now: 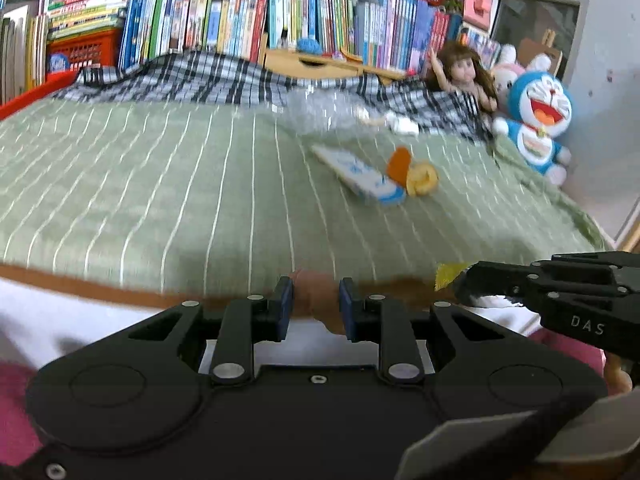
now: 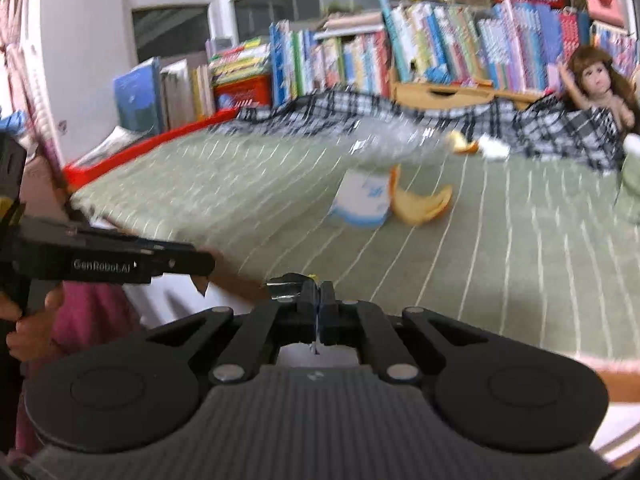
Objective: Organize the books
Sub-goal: 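Carry both held items below the bed edge, then open both tools over the bin and raise them above the bed, then grasp the white-blue packet with the left tool while the right tool grasps the orange peel, then carry the packet and orange peel below the bed edge with both tools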
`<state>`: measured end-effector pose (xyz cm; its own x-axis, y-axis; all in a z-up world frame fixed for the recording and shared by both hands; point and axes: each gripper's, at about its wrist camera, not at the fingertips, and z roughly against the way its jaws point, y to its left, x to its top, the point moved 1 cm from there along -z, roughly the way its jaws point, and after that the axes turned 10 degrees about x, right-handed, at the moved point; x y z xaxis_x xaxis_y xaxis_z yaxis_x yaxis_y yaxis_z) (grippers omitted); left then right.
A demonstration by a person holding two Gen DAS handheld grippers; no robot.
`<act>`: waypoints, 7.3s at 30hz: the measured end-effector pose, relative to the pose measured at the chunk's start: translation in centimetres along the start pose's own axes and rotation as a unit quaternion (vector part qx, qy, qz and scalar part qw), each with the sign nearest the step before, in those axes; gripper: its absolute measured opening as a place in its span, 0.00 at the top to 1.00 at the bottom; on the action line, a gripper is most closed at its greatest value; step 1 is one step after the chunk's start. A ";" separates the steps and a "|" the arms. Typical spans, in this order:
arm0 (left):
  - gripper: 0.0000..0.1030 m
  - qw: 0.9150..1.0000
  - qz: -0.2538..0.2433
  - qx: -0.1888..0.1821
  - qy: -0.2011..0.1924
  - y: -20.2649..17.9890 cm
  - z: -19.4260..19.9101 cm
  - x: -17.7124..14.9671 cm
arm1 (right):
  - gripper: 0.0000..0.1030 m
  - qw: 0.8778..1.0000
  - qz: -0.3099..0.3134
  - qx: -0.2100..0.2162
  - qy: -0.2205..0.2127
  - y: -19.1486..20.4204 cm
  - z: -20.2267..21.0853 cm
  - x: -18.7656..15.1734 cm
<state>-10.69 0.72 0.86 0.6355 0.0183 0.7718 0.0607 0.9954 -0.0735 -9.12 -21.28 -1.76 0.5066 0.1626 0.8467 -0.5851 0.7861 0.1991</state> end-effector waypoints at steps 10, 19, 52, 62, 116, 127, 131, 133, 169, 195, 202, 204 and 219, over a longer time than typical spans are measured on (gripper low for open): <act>0.77 0.995 -0.004 0.020 0.102 0.6 -3.1 -6.2 | 0.95 0.995 -0.040 0.009 0.085 0.8 -3.3 -5.4; 0.77 0.983 0.012 0.036 0.177 0.6 -7.2 -9.6 | 0.92 0.988 -0.094 -0.002 0.126 -0.8 -6.1 -8.4; 0.20 0.999 -0.006 -0.047 0.007 -1.7 -0.5 3.0 | 0.26 0.996 -0.042 -0.042 -0.068 -2.3 0.4 2.2; 0.37 0.992 0.109 -0.052 0.029 -1.2 -8.1 9.5 | 0.12 0.985 -0.106 -0.087 -0.109 -7.9 -2.9 5.4; 0.93 0.988 0.131 -0.060 0.058 -7.3 -15.2 11.4 | 0.78 0.976 -0.120 -0.137 -0.122 -10.5 -2.2 4.3; 0.88 0.995 0.091 -0.019 0.024 -6.4 -12.8 11.4 | 0.35 0.977 -0.125 -0.135 -0.108 -10.8 -4.6 4.8; 0.85 0.988 0.135 -0.052 0.056 -5.5 -14.6 10.8 | 0.34 0.982 -0.117 -0.120 -0.088 -10.5 -6.5 5.2; 0.82 0.982 0.160 -0.072 0.067 -5.2 -15.4 10.5 | 0.39 0.983 -0.115 -0.120 -0.076 -10.4 -7.4 5.1; 0.99 0.994 0.104 -0.028 -0.004 -4.9 -9.3 10.2 | 0.67 0.980 -0.141 -0.094 -0.105 -9.3 -3.5 3.4; 0.99 0.994 0.059 -0.028 0.089 1.8 0.9 -2.6 | 0.67 0.998 -0.049 0.030 0.042 2.1 -1.4 -4.7; 0.99 0.985 0.047 -0.013 0.165 2.1 -2.0 -6.3 | 0.67 0.993 -0.080 0.015 0.091 1.1 -3.8 -6.5; 0.98 0.983 0.045 -0.005 0.177 2.3 -2.8 -7.0 | 0.67 0.991 -0.088 0.012 0.102 0.7 -4.4 -6.7; 0.91 0.978 0.028 0.007 0.204 1.3 -5.1 -8.1 | 0.53 0.988 -0.109 0.009 0.111 -0.3 -5.6 -7.2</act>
<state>-11.85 1.35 -8.72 0.8925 0.0357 0.4496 0.0095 0.9952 -0.0978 -9.06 -19.31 -10.73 0.7467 0.1184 0.6545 -0.4568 0.8066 0.3752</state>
